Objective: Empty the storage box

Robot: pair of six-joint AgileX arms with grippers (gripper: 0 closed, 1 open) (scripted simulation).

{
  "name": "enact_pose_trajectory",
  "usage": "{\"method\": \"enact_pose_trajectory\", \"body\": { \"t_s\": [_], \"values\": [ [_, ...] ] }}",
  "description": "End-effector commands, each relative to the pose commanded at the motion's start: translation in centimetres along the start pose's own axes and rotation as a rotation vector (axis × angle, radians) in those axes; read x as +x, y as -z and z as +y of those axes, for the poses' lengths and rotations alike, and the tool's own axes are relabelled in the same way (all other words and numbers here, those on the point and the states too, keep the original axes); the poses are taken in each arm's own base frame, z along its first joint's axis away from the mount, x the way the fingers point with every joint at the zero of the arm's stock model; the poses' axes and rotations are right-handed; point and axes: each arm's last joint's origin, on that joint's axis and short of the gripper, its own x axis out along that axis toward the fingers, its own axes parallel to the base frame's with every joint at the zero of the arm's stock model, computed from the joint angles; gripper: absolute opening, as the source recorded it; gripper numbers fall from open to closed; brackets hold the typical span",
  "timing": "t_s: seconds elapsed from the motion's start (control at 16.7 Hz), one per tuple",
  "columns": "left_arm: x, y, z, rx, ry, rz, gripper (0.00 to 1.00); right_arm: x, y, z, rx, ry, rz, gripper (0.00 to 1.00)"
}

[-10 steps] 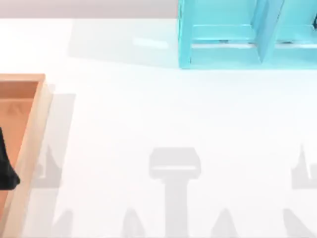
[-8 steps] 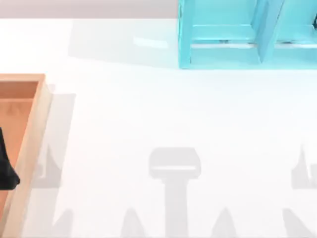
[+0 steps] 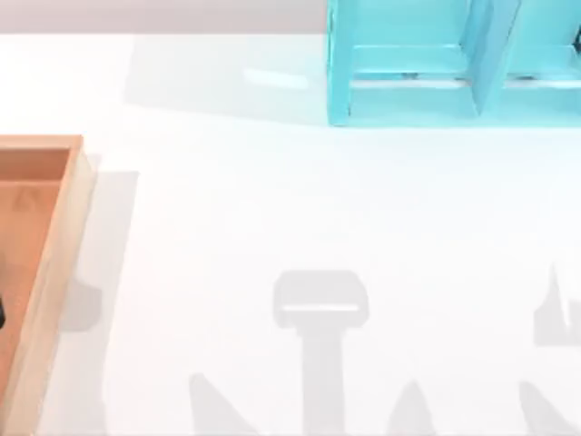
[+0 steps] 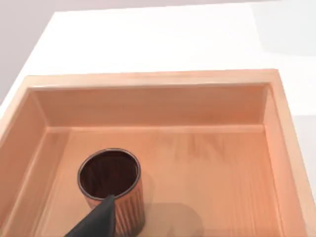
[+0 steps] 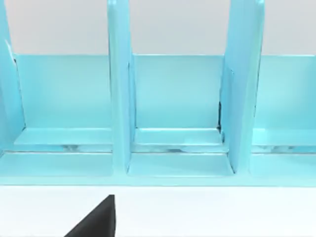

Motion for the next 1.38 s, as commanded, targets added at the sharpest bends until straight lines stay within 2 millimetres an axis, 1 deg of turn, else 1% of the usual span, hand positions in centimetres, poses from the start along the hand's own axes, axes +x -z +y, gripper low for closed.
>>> {"method": "enact_pose_trajectory", "body": {
  "t_s": [0.18,0.36,0.54,0.72,0.84,0.96,1.38],
  "values": [
    [1.6,-2.7,1.1,0.029,-0.01,0.272,1.0,0.0,0.0,0.0,0.0,0.0,0.0,1.0],
    [4.5,-4.8,2.5,0.043,0.006,0.567,1.0,0.0,0.0,0.0,0.0,0.0,0.0,1.0],
    [8.0,-6.0,4.1,0.043,0.043,0.835,1.0,0.0,0.0,0.0,0.0,0.0,0.0,1.0],
    [10.9,-6.5,5.8,0.031,0.087,1.038,1.0,0.0,0.0,0.0,0.0,0.0,0.0,1.0],
    [12.2,-6.7,6.7,0.023,0.111,1.127,1.0,0.0,0.0,0.0,0.0,0.0,0.0,1.0],
    [12.8,-6.9,7.4,0.017,0.127,1.177,1.0,0.0,0.0,0.0,0.0,0.0,0.0,1.0],
    [13.0,-6.9,7.5,0.019,0.133,1.188,1.0,0.0,0.0,0.0,0.0,0.0,0.0,1.0]
  ]
}}
